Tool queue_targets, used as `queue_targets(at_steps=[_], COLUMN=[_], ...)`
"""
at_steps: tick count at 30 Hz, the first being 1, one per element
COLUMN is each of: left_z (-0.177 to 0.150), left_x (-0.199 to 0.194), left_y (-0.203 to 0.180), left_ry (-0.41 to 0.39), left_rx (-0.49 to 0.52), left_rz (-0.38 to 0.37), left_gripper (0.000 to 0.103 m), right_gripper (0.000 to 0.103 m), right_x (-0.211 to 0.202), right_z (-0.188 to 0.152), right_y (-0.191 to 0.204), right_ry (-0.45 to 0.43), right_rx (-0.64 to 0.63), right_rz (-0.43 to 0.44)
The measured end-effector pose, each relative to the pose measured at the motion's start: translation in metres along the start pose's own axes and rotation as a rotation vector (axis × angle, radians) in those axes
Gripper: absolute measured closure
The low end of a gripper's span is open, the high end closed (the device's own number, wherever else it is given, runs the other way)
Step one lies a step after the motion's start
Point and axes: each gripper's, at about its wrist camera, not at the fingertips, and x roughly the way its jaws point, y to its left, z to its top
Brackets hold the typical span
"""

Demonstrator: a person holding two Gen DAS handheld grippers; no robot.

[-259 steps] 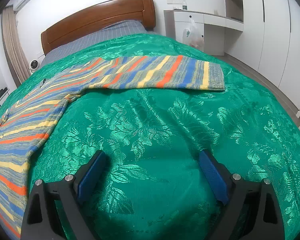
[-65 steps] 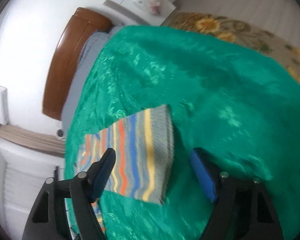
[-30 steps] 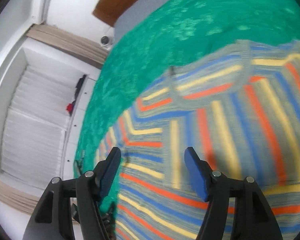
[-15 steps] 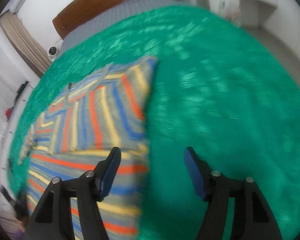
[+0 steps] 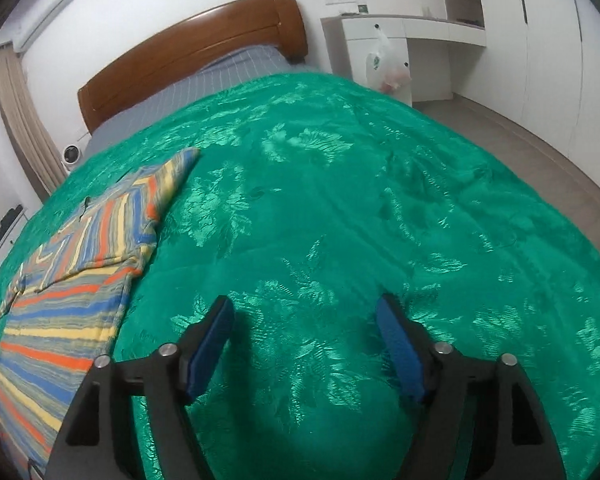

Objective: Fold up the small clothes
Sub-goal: 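Grasp the opposite sweater edge with the left gripper and lift it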

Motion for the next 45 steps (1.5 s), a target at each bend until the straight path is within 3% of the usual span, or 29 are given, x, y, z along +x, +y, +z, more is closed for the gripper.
queue_targets(at_steps=[5, 13, 16, 19, 21, 25, 27, 30, 32, 33, 34, 35, 37, 41, 45], left_z=[0.000, 0.000, 0.006, 0.017, 0.034, 0.092, 0.121, 0.138, 0.141, 0.146, 0.151, 0.155, 0.165, 0.208, 0.252], left_x=[0.000, 0.000, -0.002, -0.010, -0.019, -0.009, 0.027, 0.092, 0.113, 0.116, 0.117, 0.119, 0.115, 0.075, 0.024], left_y=[0.000, -0.001, -0.001, 0.004, 0.017, 0.062, 0.091, 0.116, 0.119, 0.115, 0.108, 0.100, 0.090, 0.058, -0.010], left_ry=[-0.001, 0.008, 0.059, 0.141, 0.146, 0.118, 0.208, 0.414, 0.451, 0.446, 0.448, 0.465, 0.476, 0.347, 0.193], left_rx=[0.000, 0.003, 0.004, -0.014, -0.051, -0.175, -0.282, -0.398, -0.426, -0.399, -0.363, -0.328, -0.284, -0.153, -0.017], left_rz=[0.000, 0.007, 0.015, -0.040, -0.122, -0.106, -0.121, -0.143, -0.103, -0.059, -0.049, -0.065, -0.047, 0.011, -0.072], left_gripper=[0.000, 0.000, 0.000, 0.000, 0.000, 0.000, 0.000, 0.004, 0.017, 0.039, 0.077, 0.099, 0.100, 0.100, 0.100], right_gripper=[0.017, 0.016, 0.015, 0.014, 0.013, 0.012, 0.011, 0.011, 0.011, 0.011, 0.011, 0.011, 0.011, 0.011, 0.011], right_x=[-0.003, -0.003, -0.003, -0.003, -0.002, -0.002, -0.002, -0.002, -0.002, -0.002, -0.002, -0.002, -0.002, -0.003, -0.003], right_z=[-0.009, -0.012, -0.012, -0.012, -0.012, -0.012, -0.012, -0.012, -0.012, -0.012, -0.012, -0.012, -0.012, -0.012, -0.012], right_y=[0.001, 0.000, 0.001, 0.000, -0.001, -0.002, -0.002, -0.002, -0.002, -0.002, -0.002, -0.002, -0.002, -0.001, -0.001], right_ry=[-0.005, -0.021, -0.019, -0.020, -0.021, -0.021, -0.021, -0.021, -0.021, -0.021, -0.021, -0.022, -0.022, -0.024, -0.027], right_rx=[-0.032, -0.028, -0.030, -0.028, -0.024, -0.020, -0.021, -0.021, -0.021, -0.021, -0.021, -0.021, -0.021, -0.019, -0.018], right_rz=[0.004, 0.016, 0.019, 0.026, 0.034, 0.046, 0.045, 0.045, 0.045, 0.045, 0.045, 0.045, 0.045, 0.048, 0.051])
